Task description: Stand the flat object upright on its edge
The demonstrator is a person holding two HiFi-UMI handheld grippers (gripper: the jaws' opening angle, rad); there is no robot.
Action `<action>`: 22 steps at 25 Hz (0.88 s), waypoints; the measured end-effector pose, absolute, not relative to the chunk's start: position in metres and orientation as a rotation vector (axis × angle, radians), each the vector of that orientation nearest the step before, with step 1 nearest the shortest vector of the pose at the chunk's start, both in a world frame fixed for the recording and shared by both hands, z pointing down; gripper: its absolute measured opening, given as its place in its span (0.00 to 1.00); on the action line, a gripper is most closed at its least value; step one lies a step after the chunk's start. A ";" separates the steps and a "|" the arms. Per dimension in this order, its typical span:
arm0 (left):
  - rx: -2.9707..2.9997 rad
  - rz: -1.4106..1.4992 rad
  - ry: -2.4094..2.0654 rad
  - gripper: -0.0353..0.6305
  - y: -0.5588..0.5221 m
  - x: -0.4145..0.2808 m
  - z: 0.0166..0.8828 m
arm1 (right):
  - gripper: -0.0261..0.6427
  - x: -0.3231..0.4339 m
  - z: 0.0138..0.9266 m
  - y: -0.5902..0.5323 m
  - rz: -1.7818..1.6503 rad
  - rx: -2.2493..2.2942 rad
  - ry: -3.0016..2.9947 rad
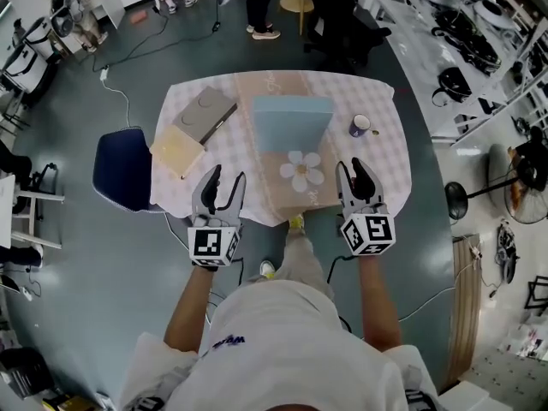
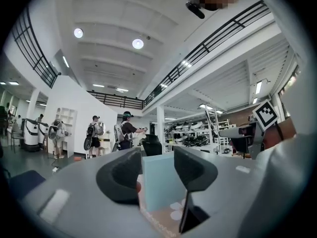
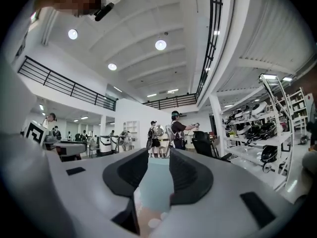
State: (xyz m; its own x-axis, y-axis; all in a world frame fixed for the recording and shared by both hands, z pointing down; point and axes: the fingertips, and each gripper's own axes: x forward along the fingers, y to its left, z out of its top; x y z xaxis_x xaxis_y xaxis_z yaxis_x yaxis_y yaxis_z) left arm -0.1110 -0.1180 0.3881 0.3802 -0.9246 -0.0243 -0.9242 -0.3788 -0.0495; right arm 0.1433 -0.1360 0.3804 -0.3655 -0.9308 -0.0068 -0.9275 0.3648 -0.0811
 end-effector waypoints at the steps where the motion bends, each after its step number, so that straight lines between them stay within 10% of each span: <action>1: -2.554 -0.017 1.748 0.37 -0.108 -0.119 0.390 | 0.25 0.145 0.377 -0.128 -0.089 -1.737 2.548; 22: -2.403 0.006 1.786 0.06 -0.045 -0.166 0.348 | 0.05 0.148 0.362 -0.042 -0.086 -1.832 2.508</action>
State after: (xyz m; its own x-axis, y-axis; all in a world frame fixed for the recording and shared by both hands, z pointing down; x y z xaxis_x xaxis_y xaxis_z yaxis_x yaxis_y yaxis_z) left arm -0.1656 -0.0454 0.3482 0.2921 -0.9521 -0.0909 -0.9526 -0.2812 -0.1158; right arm 0.1477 -0.0424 0.3620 -0.3045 -0.9525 0.0046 -0.9506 0.3035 -0.0653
